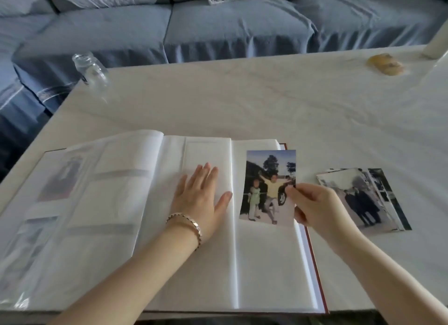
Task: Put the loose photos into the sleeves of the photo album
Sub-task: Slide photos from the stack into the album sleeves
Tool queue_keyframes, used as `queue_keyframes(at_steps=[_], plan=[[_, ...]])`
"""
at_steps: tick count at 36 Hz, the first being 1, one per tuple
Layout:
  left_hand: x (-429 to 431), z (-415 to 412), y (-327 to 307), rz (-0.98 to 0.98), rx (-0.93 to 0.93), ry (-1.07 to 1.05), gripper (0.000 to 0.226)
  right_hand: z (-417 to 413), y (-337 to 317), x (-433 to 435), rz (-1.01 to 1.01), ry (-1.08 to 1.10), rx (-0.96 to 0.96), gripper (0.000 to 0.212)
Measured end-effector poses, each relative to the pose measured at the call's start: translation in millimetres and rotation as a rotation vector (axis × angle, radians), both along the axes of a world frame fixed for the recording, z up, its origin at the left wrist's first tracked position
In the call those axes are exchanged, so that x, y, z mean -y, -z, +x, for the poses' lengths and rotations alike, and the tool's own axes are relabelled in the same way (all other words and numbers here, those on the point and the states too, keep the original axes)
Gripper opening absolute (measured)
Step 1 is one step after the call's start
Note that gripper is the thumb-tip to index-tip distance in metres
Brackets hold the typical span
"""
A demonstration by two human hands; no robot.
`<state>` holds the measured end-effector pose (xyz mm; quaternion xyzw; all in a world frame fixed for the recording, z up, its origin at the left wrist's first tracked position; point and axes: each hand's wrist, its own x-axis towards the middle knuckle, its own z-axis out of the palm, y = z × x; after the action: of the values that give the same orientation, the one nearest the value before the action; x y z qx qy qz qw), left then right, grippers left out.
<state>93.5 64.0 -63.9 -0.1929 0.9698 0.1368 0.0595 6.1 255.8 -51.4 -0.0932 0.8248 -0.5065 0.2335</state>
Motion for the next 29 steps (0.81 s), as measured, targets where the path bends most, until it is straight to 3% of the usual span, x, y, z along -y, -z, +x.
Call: queue_keyframes(at_steps=[2,5,11,18,29], plan=[[7.3,6.3,11.3,-0.110,0.118,-0.011,0.082,-7.3,1.8,6.0,-0.044,0.089,-0.014,0.024],[18.2,16.5,21.8,-0.184,0.121,-0.052,0.097,-15.0,3.9,20.3,-0.126,0.177,-0.006,0.018],[22.1,24.2,30.4,-0.221,0.010,-0.103,0.092,-19.6,9.3,49.2,-0.140,0.176,-0.066,0.024],[22.1,24.4,32.3,-0.241,-0.021,-0.095,0.091,-15.1,15.4,58.6,-0.068,0.173,-0.300,0.029],[23.9,23.9,39.9,-0.228,-0.112,-0.108,0.068,-8.5,16.2,56.5,-0.061,0.154,-0.509,0.032]])
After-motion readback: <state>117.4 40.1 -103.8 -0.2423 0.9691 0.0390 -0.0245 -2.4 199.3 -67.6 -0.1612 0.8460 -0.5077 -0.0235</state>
